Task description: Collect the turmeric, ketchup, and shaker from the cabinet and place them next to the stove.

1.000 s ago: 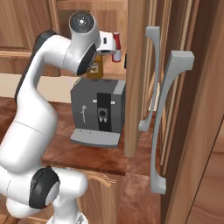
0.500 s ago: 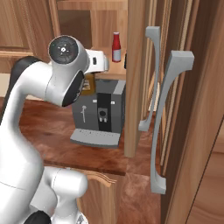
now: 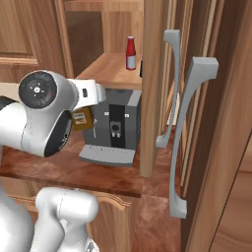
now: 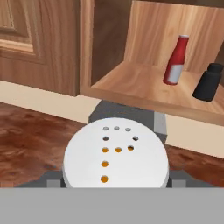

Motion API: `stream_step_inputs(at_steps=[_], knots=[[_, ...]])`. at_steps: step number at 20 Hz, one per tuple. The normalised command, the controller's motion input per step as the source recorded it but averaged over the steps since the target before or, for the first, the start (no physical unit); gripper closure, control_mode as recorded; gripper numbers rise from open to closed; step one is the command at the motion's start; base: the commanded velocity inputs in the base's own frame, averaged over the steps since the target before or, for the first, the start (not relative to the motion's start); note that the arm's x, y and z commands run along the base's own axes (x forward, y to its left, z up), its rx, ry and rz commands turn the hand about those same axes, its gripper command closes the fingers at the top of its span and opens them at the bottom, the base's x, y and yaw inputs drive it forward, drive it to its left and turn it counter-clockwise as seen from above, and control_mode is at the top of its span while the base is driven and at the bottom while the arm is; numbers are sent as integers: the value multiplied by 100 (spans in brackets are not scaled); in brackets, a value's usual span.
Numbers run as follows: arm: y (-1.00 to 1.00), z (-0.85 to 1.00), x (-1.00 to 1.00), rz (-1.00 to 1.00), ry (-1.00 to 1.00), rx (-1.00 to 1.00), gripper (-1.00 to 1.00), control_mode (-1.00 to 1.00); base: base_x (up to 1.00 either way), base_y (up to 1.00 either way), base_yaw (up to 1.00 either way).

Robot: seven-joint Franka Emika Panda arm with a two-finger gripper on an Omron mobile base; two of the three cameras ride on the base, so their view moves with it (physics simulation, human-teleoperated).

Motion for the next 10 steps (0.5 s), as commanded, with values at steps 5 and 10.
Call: stream_step_inputs(at_steps=[5, 10], knots=[[15, -11, -25, 2, 0, -3, 100, 100, -38, 25, 3], [0, 0, 0, 0, 0, 0, 100, 100, -62, 57, 3]])
